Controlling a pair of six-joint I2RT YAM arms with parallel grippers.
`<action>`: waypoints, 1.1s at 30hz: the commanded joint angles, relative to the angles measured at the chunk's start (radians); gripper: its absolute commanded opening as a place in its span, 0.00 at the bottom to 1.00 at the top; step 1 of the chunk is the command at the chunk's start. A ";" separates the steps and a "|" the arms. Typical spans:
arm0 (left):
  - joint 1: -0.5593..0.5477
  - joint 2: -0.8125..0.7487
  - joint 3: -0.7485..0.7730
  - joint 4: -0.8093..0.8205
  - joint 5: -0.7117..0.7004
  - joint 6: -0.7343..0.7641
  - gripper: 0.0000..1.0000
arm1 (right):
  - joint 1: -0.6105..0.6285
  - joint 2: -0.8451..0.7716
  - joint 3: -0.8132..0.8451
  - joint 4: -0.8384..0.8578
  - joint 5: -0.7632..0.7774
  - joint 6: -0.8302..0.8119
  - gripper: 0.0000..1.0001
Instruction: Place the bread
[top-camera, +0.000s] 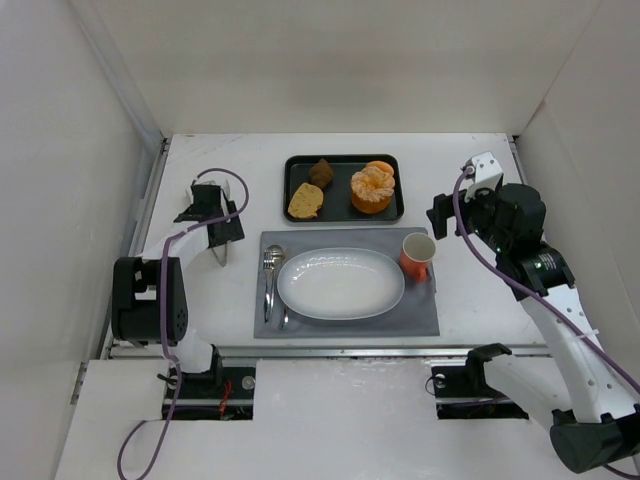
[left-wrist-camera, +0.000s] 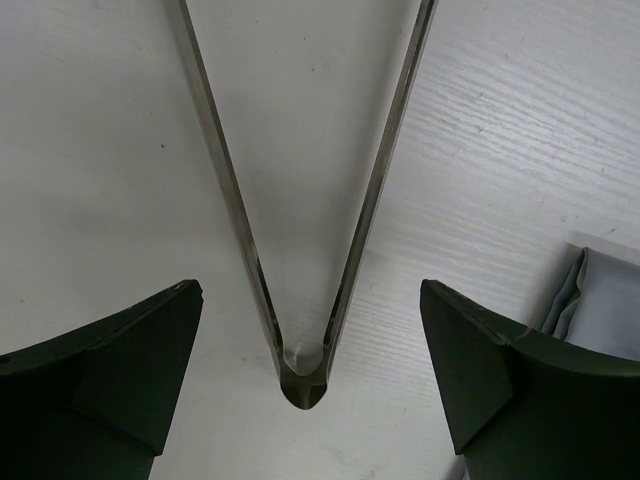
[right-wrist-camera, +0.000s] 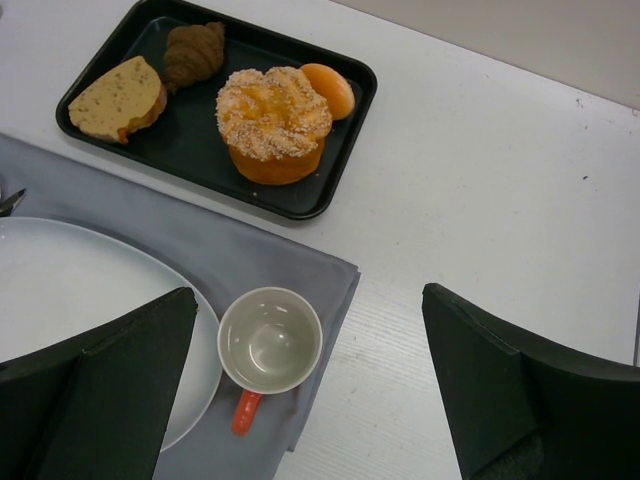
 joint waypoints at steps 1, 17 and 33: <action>0.010 0.010 0.049 0.008 0.022 0.011 0.88 | -0.003 -0.002 0.042 0.021 -0.001 -0.008 1.00; 0.058 0.079 0.077 0.008 0.075 0.002 0.84 | -0.003 -0.002 0.042 0.021 -0.001 -0.008 1.00; 0.058 0.132 0.105 -0.019 0.094 0.011 0.83 | -0.003 -0.011 0.042 0.021 0.008 -0.008 1.00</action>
